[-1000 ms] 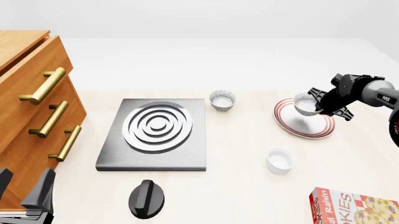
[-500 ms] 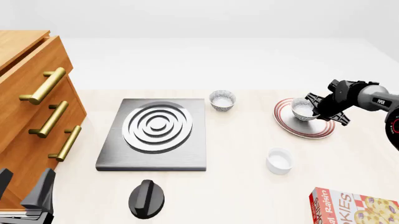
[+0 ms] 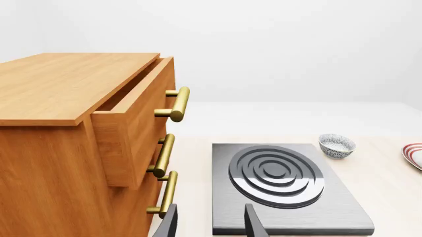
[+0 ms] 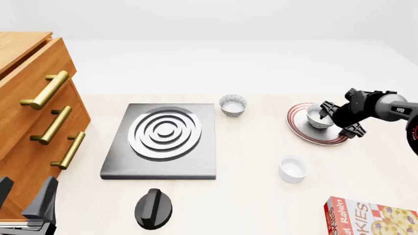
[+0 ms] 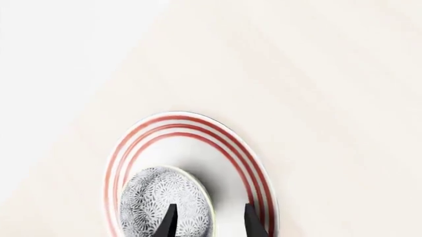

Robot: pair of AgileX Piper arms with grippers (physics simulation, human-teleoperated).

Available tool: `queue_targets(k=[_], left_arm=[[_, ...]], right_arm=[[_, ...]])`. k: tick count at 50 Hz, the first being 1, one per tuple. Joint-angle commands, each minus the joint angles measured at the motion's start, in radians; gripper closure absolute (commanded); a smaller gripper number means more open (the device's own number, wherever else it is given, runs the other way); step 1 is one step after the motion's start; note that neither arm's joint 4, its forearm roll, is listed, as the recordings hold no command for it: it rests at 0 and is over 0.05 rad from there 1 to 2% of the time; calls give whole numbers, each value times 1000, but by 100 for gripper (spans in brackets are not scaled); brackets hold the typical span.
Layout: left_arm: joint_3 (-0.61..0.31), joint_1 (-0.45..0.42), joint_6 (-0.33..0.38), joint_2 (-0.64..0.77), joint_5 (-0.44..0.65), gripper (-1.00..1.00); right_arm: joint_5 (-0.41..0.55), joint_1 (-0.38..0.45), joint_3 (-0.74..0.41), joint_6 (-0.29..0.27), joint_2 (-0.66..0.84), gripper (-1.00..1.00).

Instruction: Pick the akita bowl next to the cookies box and place it on the plate.

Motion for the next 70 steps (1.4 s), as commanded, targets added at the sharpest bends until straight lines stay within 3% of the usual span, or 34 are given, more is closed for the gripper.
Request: queue_targets(k=[1, 3, 20, 26, 32, 33, 45, 55, 65, 70], left_arm=[[0, 0, 0, 0, 0, -100], [0, 0, 0, 0, 0, -100], [0, 0, 0, 0, 0, -100], [0, 0, 0, 0, 0, -100], [0, 0, 0, 0, 0, -100], [0, 0, 0, 0, 0, -100], [0, 0, 0, 0, 0, -100], [0, 0, 0, 0, 0, -100], [0, 0, 0, 0, 0, -100], [0, 0, 0, 0, 0, -100]], right_arm=[[-24, 4, 63, 23, -60, -100], [-41, 19, 92, 44, -83, -100], [-90, 11, 257, 47, -239, -100], [-91, 10, 266, 46, -248, -100], [-105, 17, 364, 52, -360, -100], [-120, 34, 382, 74, -372, -100], [-128, 46, 474, 60, -473, -100], [-90, 70, 514, 18, -586, -100], [20, 83, 517, -74, -754, -100], [59, 94, 523, -90, -810, -100]])
